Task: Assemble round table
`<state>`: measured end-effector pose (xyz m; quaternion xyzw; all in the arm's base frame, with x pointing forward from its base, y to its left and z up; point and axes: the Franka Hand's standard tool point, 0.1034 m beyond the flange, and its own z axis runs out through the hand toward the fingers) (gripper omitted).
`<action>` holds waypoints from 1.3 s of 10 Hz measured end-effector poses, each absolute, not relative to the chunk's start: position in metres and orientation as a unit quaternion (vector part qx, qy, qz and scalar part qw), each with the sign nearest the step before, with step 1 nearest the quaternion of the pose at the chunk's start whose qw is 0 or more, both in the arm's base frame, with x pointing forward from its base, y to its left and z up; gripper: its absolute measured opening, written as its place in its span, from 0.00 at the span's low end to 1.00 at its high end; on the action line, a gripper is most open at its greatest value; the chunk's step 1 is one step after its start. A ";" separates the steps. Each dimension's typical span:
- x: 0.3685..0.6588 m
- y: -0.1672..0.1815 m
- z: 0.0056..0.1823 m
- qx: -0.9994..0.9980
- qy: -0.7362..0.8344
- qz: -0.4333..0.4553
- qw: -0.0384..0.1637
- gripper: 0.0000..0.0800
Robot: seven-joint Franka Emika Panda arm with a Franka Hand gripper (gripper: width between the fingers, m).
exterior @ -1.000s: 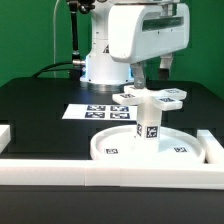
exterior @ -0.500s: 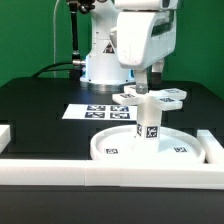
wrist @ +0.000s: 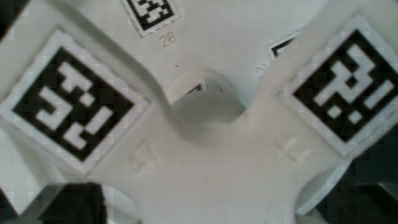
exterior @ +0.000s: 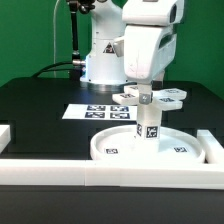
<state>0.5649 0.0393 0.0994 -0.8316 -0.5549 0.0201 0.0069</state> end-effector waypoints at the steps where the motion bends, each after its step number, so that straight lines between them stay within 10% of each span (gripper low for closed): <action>1: 0.564 0.039 0.098 -0.832 -0.555 0.021 0.007 0.81; 3: 0.564 0.038 0.098 -0.832 -0.554 0.021 0.007 0.81; 5: 0.566 0.037 0.099 -0.831 -0.555 0.022 0.005 0.55; 13: 0.565 0.035 0.099 -0.938 -0.346 0.020 0.006 0.55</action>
Offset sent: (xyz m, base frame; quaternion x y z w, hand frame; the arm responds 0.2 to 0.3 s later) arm 0.0073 -0.0011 0.0069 -0.0055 -0.0112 -0.0193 0.9997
